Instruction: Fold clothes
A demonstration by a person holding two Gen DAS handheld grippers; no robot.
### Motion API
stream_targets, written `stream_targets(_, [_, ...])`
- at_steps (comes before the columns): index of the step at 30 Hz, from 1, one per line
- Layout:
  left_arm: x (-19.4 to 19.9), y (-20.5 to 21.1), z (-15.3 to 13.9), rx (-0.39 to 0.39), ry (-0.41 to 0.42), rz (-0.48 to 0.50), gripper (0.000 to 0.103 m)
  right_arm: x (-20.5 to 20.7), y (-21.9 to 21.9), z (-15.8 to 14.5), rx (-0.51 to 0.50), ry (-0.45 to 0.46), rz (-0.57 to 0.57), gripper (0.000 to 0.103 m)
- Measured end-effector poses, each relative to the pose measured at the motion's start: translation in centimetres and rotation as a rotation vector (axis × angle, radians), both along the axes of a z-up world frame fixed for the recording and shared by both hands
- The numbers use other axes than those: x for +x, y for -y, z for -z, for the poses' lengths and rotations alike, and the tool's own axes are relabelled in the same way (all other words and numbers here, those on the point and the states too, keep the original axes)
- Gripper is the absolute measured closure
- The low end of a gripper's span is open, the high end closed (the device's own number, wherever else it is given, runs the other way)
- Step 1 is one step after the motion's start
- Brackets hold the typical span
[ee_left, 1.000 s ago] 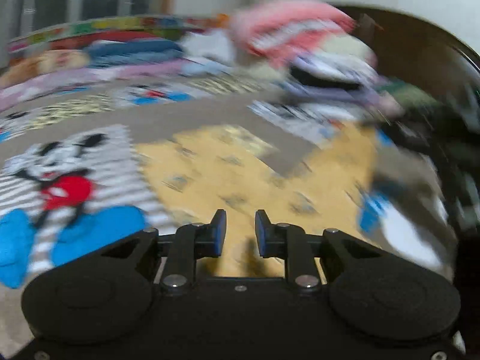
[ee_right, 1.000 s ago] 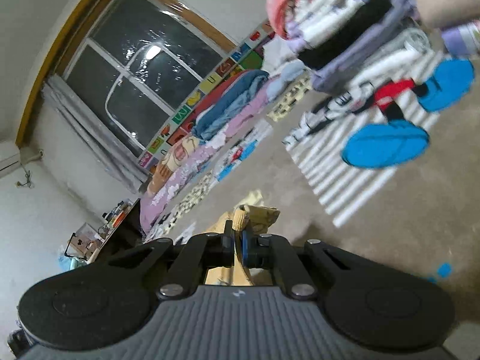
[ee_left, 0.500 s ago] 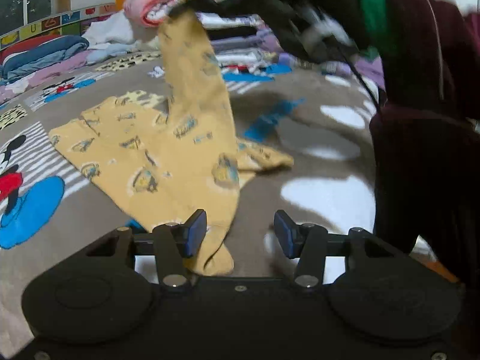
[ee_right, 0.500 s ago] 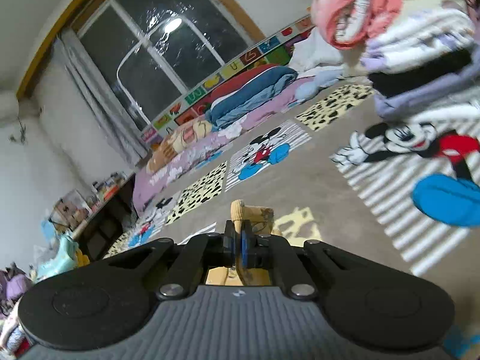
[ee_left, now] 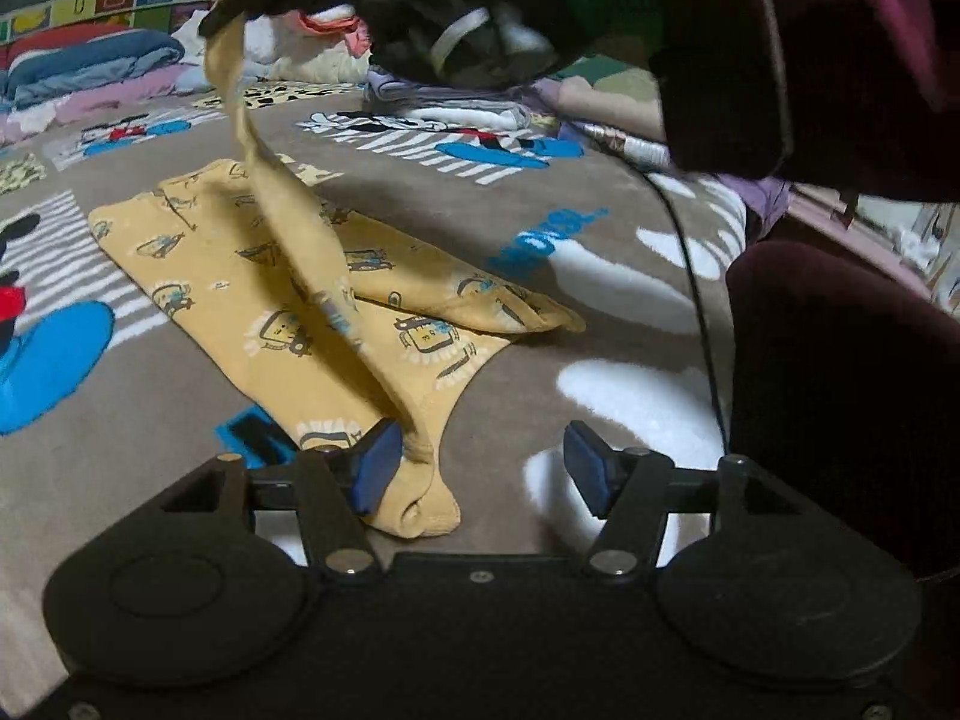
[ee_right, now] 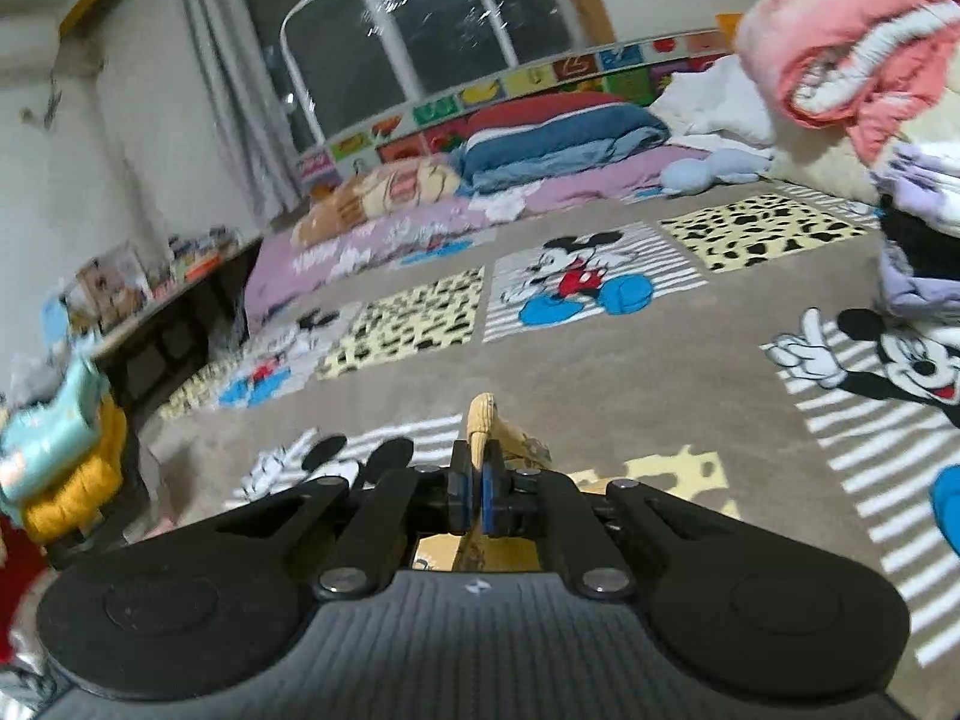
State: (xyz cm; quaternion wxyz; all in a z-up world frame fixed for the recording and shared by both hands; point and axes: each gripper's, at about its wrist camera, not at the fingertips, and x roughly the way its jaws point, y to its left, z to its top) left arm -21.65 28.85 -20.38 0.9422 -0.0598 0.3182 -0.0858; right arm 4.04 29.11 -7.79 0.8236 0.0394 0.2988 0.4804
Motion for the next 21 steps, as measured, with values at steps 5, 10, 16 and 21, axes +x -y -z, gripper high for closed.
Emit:
stream_targets(5, [-0.1,-0.6,0.1,-0.045,0.002,0.009,0.042,-0.4,-3.7,1.7,-0.083,0.025,-0.028,0.098])
stream_targets(10, [0.0,-0.8,0.2,-0.069,0.004,0.018,0.04,-0.2,-6.4,3.9,-0.16,0.029,-0.04,0.098])
stream_targets(16, [-0.2,-1.4,0.1,-0.11,0.009,0.016,0.04,0.0,-8.9,5.9,-0.226,0.031,-0.057,0.098])
stream_targets(21, [-0.4,-2.3,0.2,-0.174,0.015,0.007,0.039,0.3,-10.6,7.4,-0.271,0.013,-0.072,0.098])
